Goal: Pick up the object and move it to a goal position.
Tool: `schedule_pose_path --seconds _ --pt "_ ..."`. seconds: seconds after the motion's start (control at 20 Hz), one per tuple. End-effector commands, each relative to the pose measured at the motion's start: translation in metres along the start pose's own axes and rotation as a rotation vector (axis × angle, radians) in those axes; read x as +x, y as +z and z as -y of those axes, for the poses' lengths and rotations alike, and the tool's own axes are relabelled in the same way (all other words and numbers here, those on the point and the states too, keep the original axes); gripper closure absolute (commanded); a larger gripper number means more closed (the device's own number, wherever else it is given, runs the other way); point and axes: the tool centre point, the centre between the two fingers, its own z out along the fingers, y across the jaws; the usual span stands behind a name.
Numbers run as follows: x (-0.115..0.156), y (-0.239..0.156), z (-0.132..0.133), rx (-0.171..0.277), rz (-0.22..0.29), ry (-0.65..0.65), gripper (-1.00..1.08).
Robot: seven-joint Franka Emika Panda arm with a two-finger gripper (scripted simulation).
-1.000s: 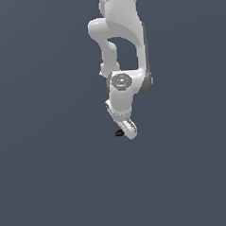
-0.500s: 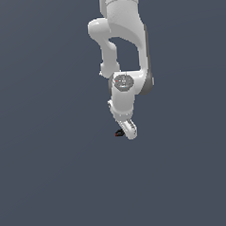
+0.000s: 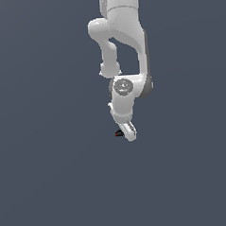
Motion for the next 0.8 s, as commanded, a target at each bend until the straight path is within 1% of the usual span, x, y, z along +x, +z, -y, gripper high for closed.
schedule_pose_path --seconds 0.0,0.2,0.4,0.45,0.75 --pt "0.000 0.013 -0.001 -0.001 0.000 0.001 -0.92" --pt "0.000 0.027 -0.001 -0.001 0.000 0.002 -0.92" --pt "0.000 0.032 0.000 -0.001 0.000 0.003 -0.92" --pt "0.000 0.032 0.000 -0.001 0.000 0.003 1.08" --pt "0.000 0.032 0.000 -0.001 0.000 0.003 1.08"
